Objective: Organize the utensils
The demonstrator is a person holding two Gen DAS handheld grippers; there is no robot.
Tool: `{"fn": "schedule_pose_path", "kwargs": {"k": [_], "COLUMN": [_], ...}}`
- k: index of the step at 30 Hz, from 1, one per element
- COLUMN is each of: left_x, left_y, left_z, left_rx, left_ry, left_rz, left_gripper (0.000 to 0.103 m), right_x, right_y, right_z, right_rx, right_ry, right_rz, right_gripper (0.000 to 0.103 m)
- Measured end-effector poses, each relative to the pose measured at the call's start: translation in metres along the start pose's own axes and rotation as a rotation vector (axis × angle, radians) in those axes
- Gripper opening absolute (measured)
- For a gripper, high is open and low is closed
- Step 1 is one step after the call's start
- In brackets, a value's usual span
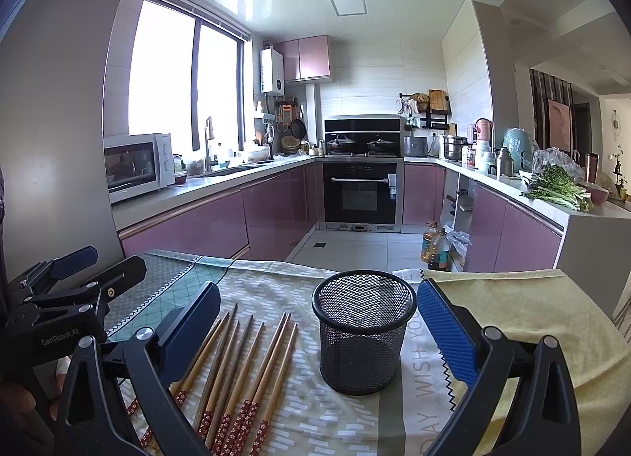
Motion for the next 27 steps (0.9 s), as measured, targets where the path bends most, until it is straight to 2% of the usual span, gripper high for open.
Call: {"fn": "schedule_pose_path", "kwargs": {"k": [27], "left_x": [0.0009], "left_y": [0.0025], "left_z": [-0.0055], "left_rx": [-0.011], "left_ry": [-0.009], "left_rz": [-0.003], "left_gripper": [0.097], "right_x": [0.0017], "right_y": [0.0071], "right_z": [0.0072], "right_rx": [-0.019], "right_ry": [0.009], "right_rz": [0.004], "right_gripper": [0.097]}}
Point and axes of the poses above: each gripper's, at about its wrist camera, not at the fingertips, and z roughly the way its jaws point, y to its left, x to its underside, the point moved 3 cm from there along z, roughly the way its jaws point, and after that the axes turned 9 degrees about z, right-handed, at the moved point
